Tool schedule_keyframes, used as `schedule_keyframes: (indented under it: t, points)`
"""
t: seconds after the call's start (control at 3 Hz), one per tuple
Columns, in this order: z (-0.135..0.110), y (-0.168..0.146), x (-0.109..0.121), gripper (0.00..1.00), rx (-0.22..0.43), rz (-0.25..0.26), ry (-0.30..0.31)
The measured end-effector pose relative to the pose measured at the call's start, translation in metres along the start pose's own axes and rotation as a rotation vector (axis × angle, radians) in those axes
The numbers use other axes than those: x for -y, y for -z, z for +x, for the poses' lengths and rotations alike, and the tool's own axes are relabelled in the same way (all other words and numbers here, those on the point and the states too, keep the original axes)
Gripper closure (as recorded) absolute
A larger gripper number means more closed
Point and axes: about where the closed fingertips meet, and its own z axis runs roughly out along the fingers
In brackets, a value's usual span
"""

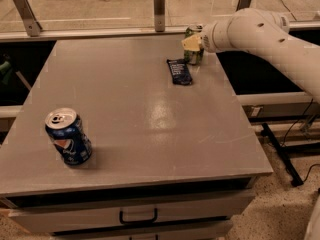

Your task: Move green can near rxbar blueberry

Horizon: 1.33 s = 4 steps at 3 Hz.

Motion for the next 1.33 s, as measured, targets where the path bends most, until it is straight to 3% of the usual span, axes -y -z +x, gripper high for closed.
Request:
schedule_keyframes:
  t: [0.33,0.67,1.0,1.33]
  points:
    - [-0.004,0.013,0.002,0.00,0.009,0.024,0.010]
    - [-0.025,0.042,0.009,0.00,0.031,0.014,0.033]
    - [-0.066,0.101,0.020,0.00,0.072,0.015,0.109]
    - [-0.120,0.186,0.020,0.00,0.181,0.050,0.208]
